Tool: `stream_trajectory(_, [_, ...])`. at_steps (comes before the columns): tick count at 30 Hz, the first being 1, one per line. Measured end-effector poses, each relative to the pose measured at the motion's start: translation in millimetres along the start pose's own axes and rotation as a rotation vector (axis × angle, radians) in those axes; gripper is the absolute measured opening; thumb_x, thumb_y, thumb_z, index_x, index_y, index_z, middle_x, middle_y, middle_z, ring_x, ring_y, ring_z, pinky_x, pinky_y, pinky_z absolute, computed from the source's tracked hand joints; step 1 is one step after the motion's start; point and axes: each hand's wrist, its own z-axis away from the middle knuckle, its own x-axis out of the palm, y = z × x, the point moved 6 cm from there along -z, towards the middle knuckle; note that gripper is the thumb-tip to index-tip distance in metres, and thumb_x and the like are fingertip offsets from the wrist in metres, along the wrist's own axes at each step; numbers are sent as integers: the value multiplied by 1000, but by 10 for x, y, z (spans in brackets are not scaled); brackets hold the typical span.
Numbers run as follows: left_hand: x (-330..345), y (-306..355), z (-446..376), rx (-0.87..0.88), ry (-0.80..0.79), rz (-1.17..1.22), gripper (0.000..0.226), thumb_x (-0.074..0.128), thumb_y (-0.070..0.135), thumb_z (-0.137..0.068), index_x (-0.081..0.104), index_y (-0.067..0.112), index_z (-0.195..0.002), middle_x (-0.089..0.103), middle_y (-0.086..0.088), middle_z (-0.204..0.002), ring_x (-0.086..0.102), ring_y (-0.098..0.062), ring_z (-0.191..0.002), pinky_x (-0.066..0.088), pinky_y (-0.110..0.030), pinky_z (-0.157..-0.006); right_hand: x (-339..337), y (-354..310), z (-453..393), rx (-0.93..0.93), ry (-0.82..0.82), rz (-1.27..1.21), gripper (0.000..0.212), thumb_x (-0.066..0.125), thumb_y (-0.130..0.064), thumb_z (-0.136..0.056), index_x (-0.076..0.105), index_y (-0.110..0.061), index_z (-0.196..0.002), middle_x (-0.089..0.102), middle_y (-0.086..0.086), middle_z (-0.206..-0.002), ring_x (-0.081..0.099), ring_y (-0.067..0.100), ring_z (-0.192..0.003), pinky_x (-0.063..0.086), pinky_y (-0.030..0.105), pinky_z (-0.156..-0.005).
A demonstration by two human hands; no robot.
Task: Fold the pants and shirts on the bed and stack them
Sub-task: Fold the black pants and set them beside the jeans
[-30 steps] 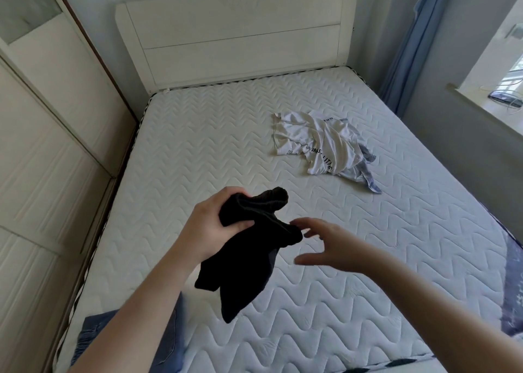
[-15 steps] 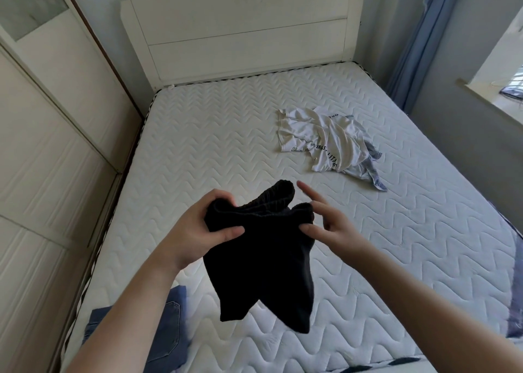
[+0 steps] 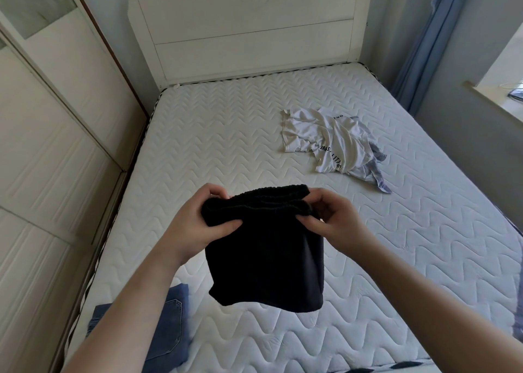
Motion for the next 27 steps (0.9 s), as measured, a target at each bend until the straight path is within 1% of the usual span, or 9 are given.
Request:
stream_trajectory(3, [-29, -10, 1, -20, 22, -69, 53, 79, 48, -63, 55, 30, -106, 63, 11, -92, 62, -5, -82, 51, -21, -73, 6, -23, -20, -3, 20, -51, 34, 62, 24, -78, 60, -9, -86, 70, -10, -96, 65, 8, -89, 48, 18, -84])
stream_trajectory(6, [-43, 3, -10, -2, 12, -186, 53, 81, 40, -71, 51, 38, -114, 65, 19, -100, 63, -1, -94, 47, -15, -76, 20, -50, -35, 3, 36, -64, 38, 65, 14, -78, 64, -24, -82, 71, -9, -95, 66, 8, -89, 48, 18, -84])
stream_trajectory(11, [29, 96, -68, 28, -140, -366, 62, 79, 32, -75, 47, 56, -123, 60, 30, -104, 60, 5, -100, 48, -10, -74, 17, -61, -53, 3, 75, -84, 31, 74, -2, -76, 60, -29, -81, 74, -1, -104, 70, 14, -96, 50, 20, -84])
stream_trajectory(15, [290, 272, -163, 84, -271, -472, 74, 79, 50, -67, 39, 53, -129, 52, 37, -113, 48, 15, -109, 44, -14, -86, 39, -64, -88, -15, 71, -97, 27, 76, -8, -75, 59, -29, -82, 73, 3, -109, 70, 19, -102, 52, 20, -85])
stream_trajectory(17, [437, 360, -226, 94, -271, -462, 75, 77, 63, -61, 40, 52, -126, 52, 35, -111, 49, 15, -106, 43, -14, -84, 56, -63, -100, -33, 57, -94, 27, 76, -9, -75, 59, -29, -82, 73, 3, -109, 70, 20, -103, 52, 21, -86])
stream_trajectory(20, [600, 412, -334, 119, -230, -440, 63, 76, 61, -67, 48, 43, -121, 60, 24, -105, 56, 6, -100, 45, -19, -82, 54, -58, -109, -25, 70, -94, 27, 79, -13, -72, 61, -30, -82, 73, 3, -108, 70, 21, -104, 51, 23, -88])
stream_trajectory(23, [676, 385, -405, 133, -219, -417, 34, 70, 48, -82, 52, 41, -110, 63, 22, -92, 59, 6, -89, 41, -15, -74, -39, -21, -114, 41, 97, -115, 34, 82, -18, -68, 64, -34, -93, 73, 2, -107, 69, 19, -106, 50, 23, -90])
stream_trajectory(25, [695, 368, -416, 132, -250, -407, 26, 67, 41, -87, 50, 47, -104, 63, 21, -88, 59, 6, -87, 39, -13, -72, -77, 47, -91, 122, 10, -63, 47, 83, -22, -70, 62, -39, -109, 71, -2, -108, 68, 16, -106, 50, 21, -90])
stream_trajectory(27, [692, 374, -416, 130, -287, -376, 27, 66, 34, -89, 50, 51, -103, 65, 21, -91, 61, 2, -89, 41, -17, -76, -104, 216, -19, 253, -108, 170, 54, 82, -30, -72, 55, -49, -116, 70, -13, -107, 66, 5, -103, 49, 15, -88])
